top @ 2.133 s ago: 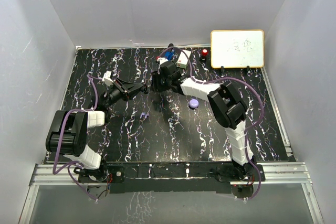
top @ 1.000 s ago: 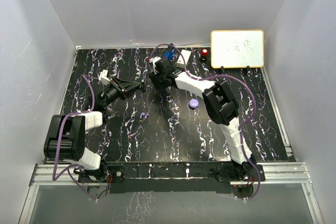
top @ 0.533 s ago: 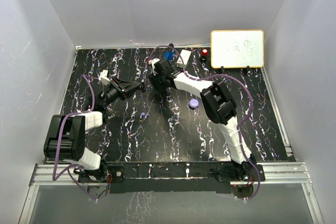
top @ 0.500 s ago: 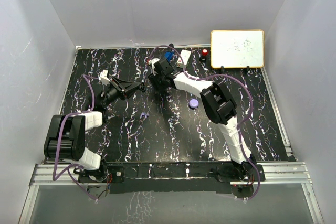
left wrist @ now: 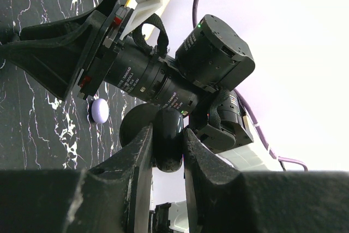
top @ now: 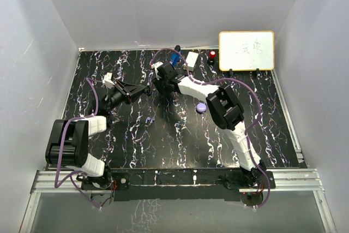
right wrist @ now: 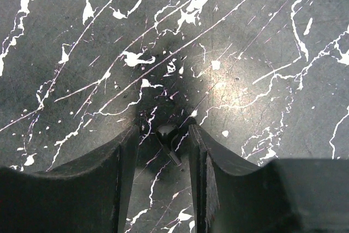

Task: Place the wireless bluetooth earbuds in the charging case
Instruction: Pick up the earbud from the center of the board.

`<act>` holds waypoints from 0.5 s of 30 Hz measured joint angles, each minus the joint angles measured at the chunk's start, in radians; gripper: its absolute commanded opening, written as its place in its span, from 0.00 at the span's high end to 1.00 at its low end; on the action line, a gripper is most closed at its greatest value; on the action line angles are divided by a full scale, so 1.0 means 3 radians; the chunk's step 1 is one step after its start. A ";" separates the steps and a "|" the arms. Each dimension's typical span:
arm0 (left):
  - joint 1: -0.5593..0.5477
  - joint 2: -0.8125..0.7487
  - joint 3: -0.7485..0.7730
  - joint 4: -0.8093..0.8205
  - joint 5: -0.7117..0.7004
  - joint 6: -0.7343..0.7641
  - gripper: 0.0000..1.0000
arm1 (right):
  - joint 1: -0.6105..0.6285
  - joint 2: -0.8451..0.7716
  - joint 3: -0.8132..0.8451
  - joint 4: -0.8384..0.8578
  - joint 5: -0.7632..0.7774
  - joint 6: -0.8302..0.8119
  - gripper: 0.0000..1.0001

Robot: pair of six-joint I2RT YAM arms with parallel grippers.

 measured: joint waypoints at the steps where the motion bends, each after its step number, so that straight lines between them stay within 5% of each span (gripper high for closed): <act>1: 0.0000 0.0000 0.0000 0.0001 0.0000 -0.0001 1.00 | 0.0003 0.0001 0.0001 -0.0001 0.0009 -0.0001 0.61; 15: 0.0000 0.0000 0.0001 0.0001 0.0000 -0.0001 1.00 | 0.0017 0.0006 0.0008 -0.0003 0.0070 -0.0024 0.69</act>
